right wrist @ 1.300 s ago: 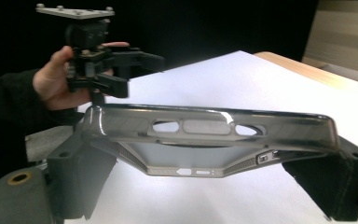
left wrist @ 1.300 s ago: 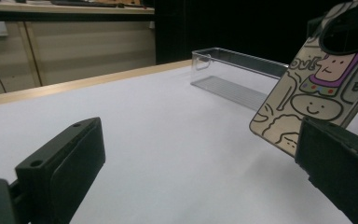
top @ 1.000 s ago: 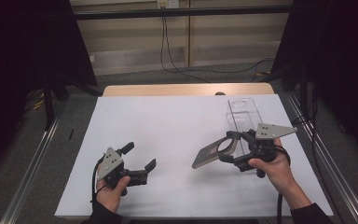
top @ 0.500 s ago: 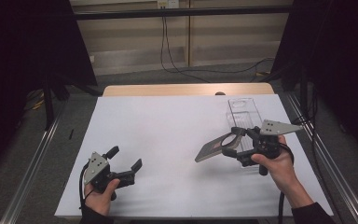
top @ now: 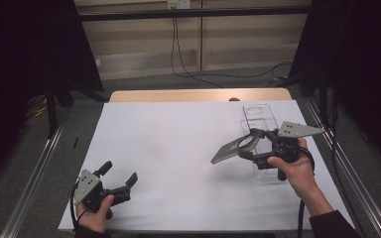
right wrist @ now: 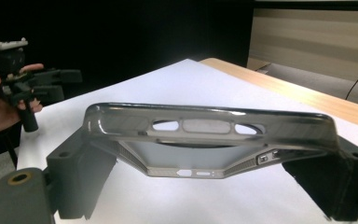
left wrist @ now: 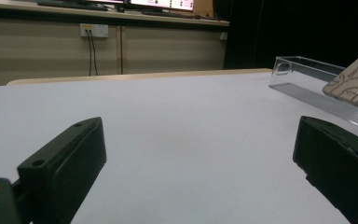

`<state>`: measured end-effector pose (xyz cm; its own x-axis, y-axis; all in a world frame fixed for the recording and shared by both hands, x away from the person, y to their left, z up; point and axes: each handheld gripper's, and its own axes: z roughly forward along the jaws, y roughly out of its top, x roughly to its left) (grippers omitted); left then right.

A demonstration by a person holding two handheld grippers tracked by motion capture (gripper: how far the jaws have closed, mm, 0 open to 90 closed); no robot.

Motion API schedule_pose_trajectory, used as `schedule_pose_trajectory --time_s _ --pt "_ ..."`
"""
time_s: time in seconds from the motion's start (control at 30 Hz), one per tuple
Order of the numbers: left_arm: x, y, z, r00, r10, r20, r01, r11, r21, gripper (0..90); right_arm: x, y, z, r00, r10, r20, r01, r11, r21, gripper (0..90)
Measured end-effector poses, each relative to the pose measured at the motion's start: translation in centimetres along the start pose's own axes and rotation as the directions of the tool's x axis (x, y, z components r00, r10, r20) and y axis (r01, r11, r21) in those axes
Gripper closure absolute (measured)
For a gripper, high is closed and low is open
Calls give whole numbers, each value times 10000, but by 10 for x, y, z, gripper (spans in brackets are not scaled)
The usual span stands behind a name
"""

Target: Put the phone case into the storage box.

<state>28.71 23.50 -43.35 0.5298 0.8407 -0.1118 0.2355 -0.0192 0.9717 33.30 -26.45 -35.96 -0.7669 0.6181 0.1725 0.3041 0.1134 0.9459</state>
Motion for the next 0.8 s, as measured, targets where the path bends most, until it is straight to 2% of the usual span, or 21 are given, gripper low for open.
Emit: schedule_pose_trajectory --time_s 0.07,0.17,0.27,0.33,0.53,0.63,0.8 --pt "-1 2 0 9993 -228 306 233 9996 -182 27 -3 3 -2 9999 38 118 -37 10000 -67 119" --pt "-6 5 -2 9991 391 189 -386 9989 -251 28 -8 7 -5 9996 45 285 -42 9999 -127 119" --pt "-4 4 -1 9997 226 109 -224 9996 -182 30 -10 13 -6 9991 25 421 -21 10000 -89 118" --pt "-2 2 0 9997 254 17 -254 9997 -58 31 -13 15 -7 9982 56 596 -53 10000 -49 118" --pt "1 -1 2 9999 -93 57 92 9999 146 33 -19 23 -10 9959 139 896 -111 9995 -311 118" --pt "1 0 2 10000 -43 81 42 9999 149 33 -21 27 -11 9942 128 1071 -108 9997 -201 118" --pt "1 -1 2 10000 -53 49 53 9998 185 35 -27 35 -14 9908 233 1335 -190 9993 -333 118"
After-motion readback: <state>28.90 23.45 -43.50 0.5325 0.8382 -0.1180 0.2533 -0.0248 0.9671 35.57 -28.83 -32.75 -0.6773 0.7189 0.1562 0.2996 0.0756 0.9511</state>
